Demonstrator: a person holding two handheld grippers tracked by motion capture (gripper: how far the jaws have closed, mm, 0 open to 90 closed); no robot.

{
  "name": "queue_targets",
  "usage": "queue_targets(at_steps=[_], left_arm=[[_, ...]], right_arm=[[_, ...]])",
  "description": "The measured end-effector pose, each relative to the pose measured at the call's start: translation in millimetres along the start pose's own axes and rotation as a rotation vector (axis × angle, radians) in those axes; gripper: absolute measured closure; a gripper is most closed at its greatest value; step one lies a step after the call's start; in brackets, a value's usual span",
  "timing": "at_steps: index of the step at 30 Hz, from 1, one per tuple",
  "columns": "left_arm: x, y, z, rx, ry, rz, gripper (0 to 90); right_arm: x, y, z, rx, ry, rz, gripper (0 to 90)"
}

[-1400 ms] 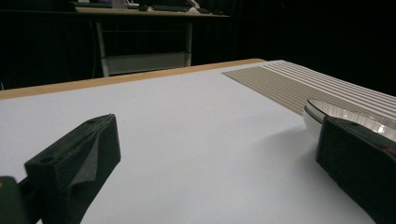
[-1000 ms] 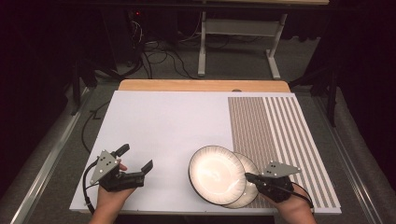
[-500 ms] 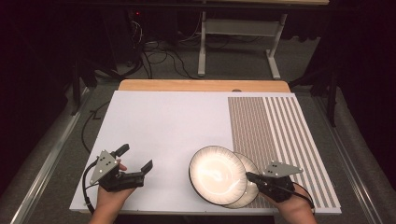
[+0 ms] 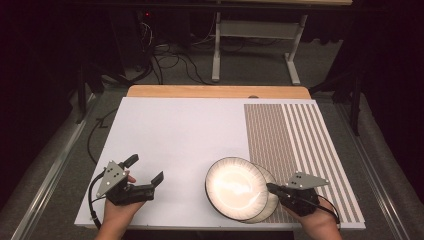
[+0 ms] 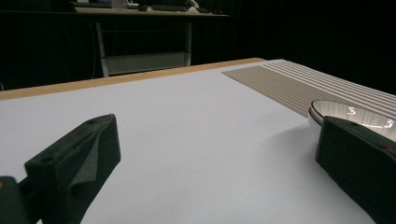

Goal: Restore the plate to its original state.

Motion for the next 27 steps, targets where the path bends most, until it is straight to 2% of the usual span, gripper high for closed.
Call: queue_targets(at_steps=[12,19,27], left_arm=[[0.5,-0.6,0.2,-0.001,0.001,0.0,0.8],[0.5,-0.5,0.4,-0.003,0.001,0.001,0.8],[0.5,-0.4,0.5,-0.006,0.001,0.003,0.7]], right_arm=[[5.7,4.2,-1.0,-0.015,0.019,-0.014,90.0],[15.7,8.7,1.0,-0.03,0.06,-0.032,90.0],[30.5,20.0,-0.8,-0.074,0.105,-0.074,90.0]])
Point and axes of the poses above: each handheld gripper's, and its own axes: x roughly backward along the jaws, z roughly out of its top, y roughly to its right, the point moved 2 cm from there along -x, roughly forward along the jaws, and after that the axes turned 8 degrees about z, right-handed, at the moved point
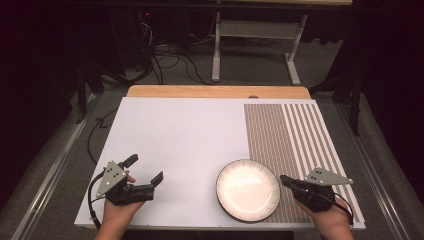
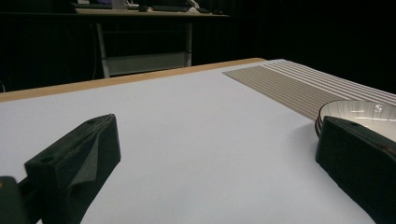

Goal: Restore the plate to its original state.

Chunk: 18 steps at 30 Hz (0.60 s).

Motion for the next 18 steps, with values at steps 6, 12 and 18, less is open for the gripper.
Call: queue_targets(at_steps=[6,12,18], left_arm=[[-0.1,0.2,0.0,-0.001,-0.001,0.001,0.8],[0.0,-0.3,-0.1,-0.004,-0.005,0.005,0.8],[0.5,-1.5,-0.1,-0.004,-0.007,0.008,0.7]], right_arm=[[7.1,8.8,-1.4,-0.019,0.018,-0.031,89.0],[12.9,14.6,-1.5,-0.03,0.04,-0.074,79.2],[19.1,20.8,-1.4,-0.045,0.086,-0.111,56.2]])
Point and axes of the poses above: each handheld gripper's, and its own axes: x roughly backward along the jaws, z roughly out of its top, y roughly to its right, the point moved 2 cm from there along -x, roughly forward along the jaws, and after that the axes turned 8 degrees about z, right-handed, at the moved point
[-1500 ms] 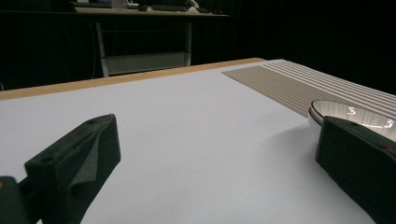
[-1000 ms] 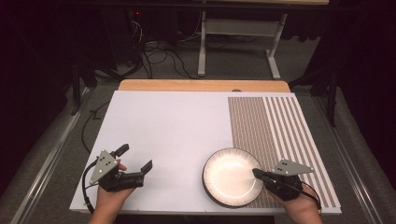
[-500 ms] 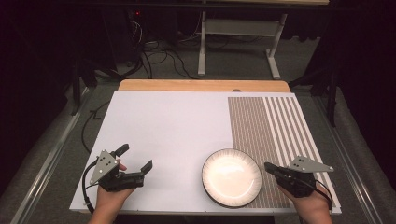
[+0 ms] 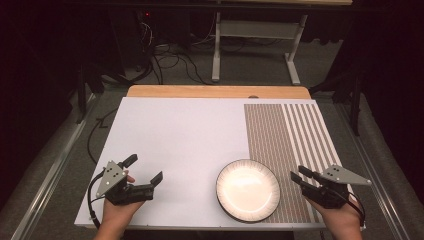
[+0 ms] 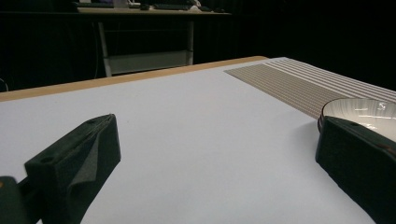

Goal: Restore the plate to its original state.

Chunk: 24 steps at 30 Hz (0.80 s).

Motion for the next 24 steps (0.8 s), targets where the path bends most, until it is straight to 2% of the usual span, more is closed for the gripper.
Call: queue_targets(at_steps=[5,7,12,18,24], left_arm=[[2.5,-1.7,0.9,0.004,0.008,0.006,0.8],[2.6,-2.8,0.8,0.01,0.009,0.006,0.8],[1.4,-4.5,-0.8,0.021,0.0,0.001,0.8],[1.4,-3.8,-1.1,0.017,-0.001,-0.003,0.6],[0.4,-2.8,-0.4,0.011,-0.001,0.001,0.6]], right_arm=[[3.5,3.5,1.5,-0.008,0.072,-0.024,27.8],[4.1,4.0,2.2,-0.019,0.096,-0.029,19.0],[2.1,4.2,2.9,-0.021,0.117,-0.049,1.7],[3.7,6.3,4.0,-0.036,0.132,-0.049,0.7],[2.9,5.1,5.6,-0.028,0.132,-0.041,0.7]])
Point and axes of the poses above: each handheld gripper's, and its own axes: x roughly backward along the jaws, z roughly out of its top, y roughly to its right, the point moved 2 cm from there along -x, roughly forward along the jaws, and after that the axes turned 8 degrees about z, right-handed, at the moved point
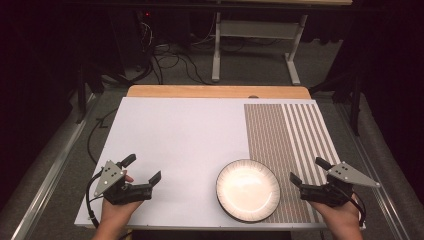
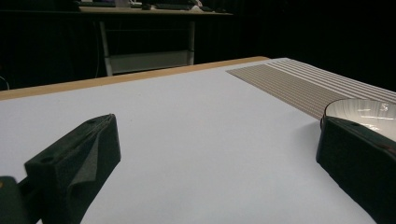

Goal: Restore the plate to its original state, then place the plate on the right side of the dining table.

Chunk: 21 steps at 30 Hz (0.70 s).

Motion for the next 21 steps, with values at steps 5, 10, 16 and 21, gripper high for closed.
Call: queue_targets(at_steps=[5,10,16,21], left_arm=[[0.5,1.3,-0.7,-0.001,-0.001,-0.003,0.5],[-0.3,2.4,-1.4,0.005,-0.004,-0.013,0.6],[0.3,4.1,0.1,-0.011,-0.004,-0.015,0.5],[1.5,4.5,1.4,-0.016,0.002,-0.01,0.6]], right_arm=[[-0.4,-1.6,-0.2,0.005,-0.006,0.009,9.1],[-1.5,-4.8,0.5,-0.004,-0.027,0.029,30.3],[-2.2,-8.3,-1.1,0.001,-0.068,0.078,55.2],[-4.6,-14.2,-3.5,0.031,-0.117,0.125,71.1]])
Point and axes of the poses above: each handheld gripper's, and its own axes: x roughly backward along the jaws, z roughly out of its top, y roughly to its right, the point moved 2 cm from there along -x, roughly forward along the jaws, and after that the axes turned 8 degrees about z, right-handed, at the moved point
